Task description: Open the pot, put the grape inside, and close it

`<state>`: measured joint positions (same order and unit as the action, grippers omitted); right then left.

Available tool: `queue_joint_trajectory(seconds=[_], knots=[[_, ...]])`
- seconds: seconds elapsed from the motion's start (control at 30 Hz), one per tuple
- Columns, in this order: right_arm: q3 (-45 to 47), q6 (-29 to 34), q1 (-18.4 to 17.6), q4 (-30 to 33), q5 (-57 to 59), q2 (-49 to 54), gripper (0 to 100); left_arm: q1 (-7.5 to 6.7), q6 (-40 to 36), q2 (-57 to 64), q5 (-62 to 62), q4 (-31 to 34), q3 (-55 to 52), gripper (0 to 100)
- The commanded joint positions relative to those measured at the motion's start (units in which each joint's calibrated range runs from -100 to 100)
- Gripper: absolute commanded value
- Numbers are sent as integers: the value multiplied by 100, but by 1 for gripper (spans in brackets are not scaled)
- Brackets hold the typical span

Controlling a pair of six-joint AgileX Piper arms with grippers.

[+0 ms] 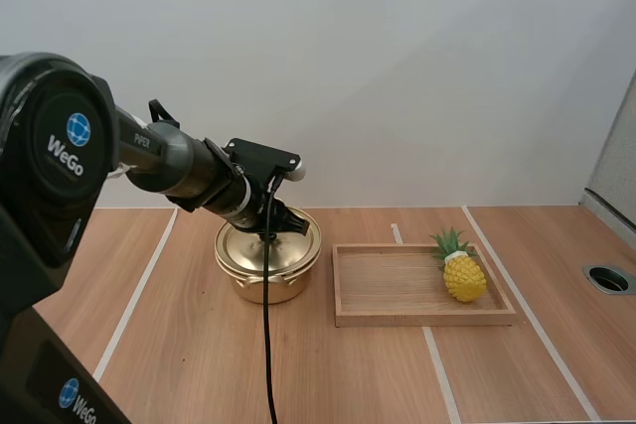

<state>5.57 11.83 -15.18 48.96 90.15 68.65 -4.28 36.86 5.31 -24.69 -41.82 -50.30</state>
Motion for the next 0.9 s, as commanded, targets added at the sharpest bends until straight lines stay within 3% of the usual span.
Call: queue_joint_trajectory(seconds=[0.0, 0.37, 0.87], knots=[[0, -27, 23, 81, 38, 54, 0, -21, -46, -175, -592, 240, -33, 0], [0, -27, 23, 81, 38, 54, 0, -21, -1029, -175, -1096, 1511, -33, 0], [0, -27, 23, 81, 38, 54, 0, -21, -1069, -8, -1450, 1511, -33, 0]])
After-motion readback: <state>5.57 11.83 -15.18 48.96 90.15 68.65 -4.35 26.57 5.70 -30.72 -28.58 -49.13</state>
